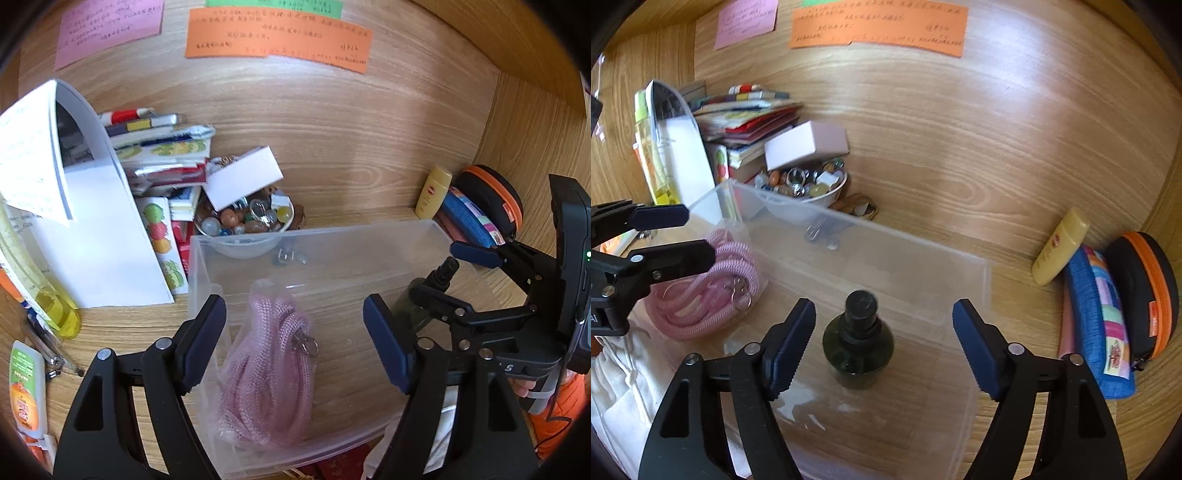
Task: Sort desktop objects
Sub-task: 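Carry the pink rope bag into the clear box and release while right carries bottle, then lower the green spray bottle into the clear box and open the right gripper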
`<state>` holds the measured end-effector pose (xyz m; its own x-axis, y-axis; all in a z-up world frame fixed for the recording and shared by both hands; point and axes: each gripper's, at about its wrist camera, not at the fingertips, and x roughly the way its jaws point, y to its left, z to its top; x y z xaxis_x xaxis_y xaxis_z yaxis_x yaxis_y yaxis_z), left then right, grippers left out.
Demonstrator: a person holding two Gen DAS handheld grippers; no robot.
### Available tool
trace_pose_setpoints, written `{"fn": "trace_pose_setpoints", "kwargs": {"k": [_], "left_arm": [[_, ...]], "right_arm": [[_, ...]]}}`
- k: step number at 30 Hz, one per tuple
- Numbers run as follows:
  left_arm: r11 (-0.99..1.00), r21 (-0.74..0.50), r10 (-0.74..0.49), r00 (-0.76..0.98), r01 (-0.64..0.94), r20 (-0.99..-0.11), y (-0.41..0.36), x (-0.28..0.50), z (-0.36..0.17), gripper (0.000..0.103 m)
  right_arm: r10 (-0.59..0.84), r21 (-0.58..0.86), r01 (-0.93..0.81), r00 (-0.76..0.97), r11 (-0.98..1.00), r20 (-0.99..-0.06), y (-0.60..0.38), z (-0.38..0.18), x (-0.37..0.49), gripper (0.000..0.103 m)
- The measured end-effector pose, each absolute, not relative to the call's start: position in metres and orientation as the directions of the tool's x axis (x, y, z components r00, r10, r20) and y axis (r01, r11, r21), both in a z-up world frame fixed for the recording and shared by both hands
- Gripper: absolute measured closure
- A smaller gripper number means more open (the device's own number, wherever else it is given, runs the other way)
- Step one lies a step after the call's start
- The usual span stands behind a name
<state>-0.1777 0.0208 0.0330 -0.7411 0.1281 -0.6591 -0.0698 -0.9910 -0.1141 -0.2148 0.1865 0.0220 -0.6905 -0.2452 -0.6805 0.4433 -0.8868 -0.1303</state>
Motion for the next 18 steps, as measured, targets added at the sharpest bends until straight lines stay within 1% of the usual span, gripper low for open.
{"fn": "trace_pose_setpoints", "kwargs": {"k": [2, 3, 6, 8, 10, 13, 15, 18], "left_arm": [[-0.991, -0.120, 0.124, -0.753, -0.060, -0.646, 0.017, -0.174, 0.037, 0.014], [-0.991, -0.123, 0.121, -0.757, -0.054, -0.642, 0.016, -0.172, 0.039, 0.014], [-0.988, -0.146, 0.130, -0.761, -0.047, -0.635, 0.012, -0.165, 0.047, 0.013], [-0.986, -0.157, 0.137, -0.764, -0.047, -0.631, 0.010, -0.160, 0.051, 0.012], [-0.987, -0.153, 0.132, -0.771, -0.045, -0.623, 0.009, -0.152, 0.056, 0.010], [-0.990, -0.136, 0.112, -0.778, -0.035, -0.618, 0.006, -0.140, 0.061, 0.008], [-0.989, -0.142, 0.119, -0.771, -0.038, -0.625, 0.005, -0.132, 0.061, 0.008], [-0.985, -0.168, 0.144, -0.750, -0.045, -0.646, 0.001, -0.121, 0.059, 0.008]], "right_arm": [[-0.243, -0.130, 0.433, -0.702, -0.892, -0.670, 0.189, 0.027, -0.214, 0.029], [-0.248, -0.123, 0.430, -0.705, -0.894, -0.665, 0.191, 0.030, -0.214, 0.028], [-0.258, -0.101, 0.420, -0.711, -0.902, -0.654, 0.195, 0.040, -0.212, 0.023], [-0.266, -0.091, 0.417, -0.719, -0.905, -0.642, 0.197, 0.048, -0.209, 0.023], [-0.272, -0.092, 0.417, -0.728, -0.904, -0.629, 0.199, 0.056, -0.204, 0.022], [-0.282, -0.095, 0.419, -0.746, -0.903, -0.604, 0.202, 0.069, -0.193, 0.019], [-0.289, -0.104, 0.425, -0.755, -0.899, -0.589, 0.203, 0.076, -0.184, 0.017], [-0.279, -0.138, 0.423, -0.775, -0.895, -0.567, 0.205, 0.082, -0.170, 0.016]]}}
